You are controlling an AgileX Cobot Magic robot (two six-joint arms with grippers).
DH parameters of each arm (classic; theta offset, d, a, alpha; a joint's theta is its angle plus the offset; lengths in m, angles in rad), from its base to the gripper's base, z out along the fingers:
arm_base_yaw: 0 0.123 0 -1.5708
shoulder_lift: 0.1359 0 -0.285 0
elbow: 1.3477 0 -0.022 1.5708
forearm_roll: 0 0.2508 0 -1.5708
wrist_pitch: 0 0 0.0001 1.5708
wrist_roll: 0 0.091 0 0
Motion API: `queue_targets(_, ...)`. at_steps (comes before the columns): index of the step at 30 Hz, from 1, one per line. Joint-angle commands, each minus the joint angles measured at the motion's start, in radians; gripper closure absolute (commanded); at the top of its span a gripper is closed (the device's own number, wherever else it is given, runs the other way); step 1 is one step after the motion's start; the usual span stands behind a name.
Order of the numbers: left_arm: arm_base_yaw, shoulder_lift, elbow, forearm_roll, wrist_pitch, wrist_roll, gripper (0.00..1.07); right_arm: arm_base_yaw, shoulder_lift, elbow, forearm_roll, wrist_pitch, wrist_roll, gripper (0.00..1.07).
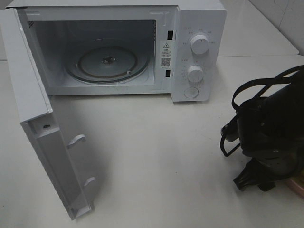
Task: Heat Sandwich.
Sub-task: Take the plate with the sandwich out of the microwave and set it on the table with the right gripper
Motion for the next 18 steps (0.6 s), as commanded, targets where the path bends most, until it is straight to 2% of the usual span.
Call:
queue_targets(1, 0.003, -0.021, 0.003, -0.001, -0.012, 0.000, 0.09, -0.003, -0.033, 0.002, 0.040, -0.008, -0.064, 0.39)
queue_targets(10, 0.003, -0.021, 0.003, -0.001, -0.012, 0.000, 0.09, -0.003, -0.158, 0.002, 0.134, -0.015, -0.263, 0.37)
queue_targets(14, 0.003, -0.021, 0.003, -0.001, -0.012, 0.000, 0.09, -0.003, -0.246, 0.002, 0.200, -0.015, -0.365, 0.25)
queue_targets(18, 0.003, -0.021, 0.003, -0.001, -0.012, 0.000, 0.09, -0.003, -0.319, 0.002, 0.246, -0.014, -0.455, 0.22)
